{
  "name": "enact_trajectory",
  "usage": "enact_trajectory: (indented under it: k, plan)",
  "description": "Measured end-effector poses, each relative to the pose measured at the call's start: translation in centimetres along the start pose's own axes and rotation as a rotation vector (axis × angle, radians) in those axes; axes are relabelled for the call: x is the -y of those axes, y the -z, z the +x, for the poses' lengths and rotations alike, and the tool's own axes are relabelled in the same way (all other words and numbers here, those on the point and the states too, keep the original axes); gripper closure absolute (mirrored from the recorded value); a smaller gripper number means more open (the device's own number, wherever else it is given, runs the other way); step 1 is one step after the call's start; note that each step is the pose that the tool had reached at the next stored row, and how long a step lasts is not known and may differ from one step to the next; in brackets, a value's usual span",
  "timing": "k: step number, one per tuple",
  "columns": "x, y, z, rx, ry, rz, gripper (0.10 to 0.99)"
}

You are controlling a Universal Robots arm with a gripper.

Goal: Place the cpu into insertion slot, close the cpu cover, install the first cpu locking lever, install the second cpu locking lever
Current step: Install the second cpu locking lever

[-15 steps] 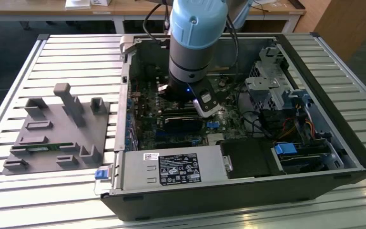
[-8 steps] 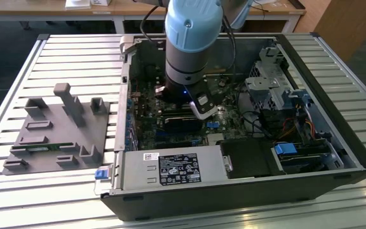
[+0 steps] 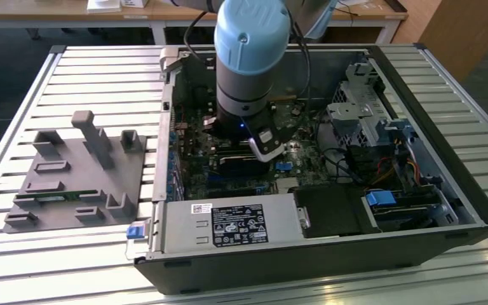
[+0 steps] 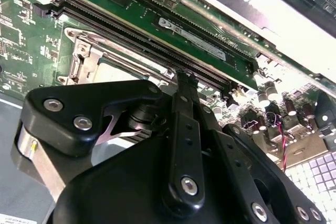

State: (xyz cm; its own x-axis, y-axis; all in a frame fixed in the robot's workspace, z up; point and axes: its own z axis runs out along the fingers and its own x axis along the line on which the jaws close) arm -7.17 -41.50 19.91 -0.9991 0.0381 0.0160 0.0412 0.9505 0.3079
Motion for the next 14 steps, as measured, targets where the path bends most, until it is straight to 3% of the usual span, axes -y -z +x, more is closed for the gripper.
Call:
enact_trajectory:
  k: [14]
  plan:
    - [0.28,-0.85,0.06,0.0004,-0.004,-0.028,0.984]
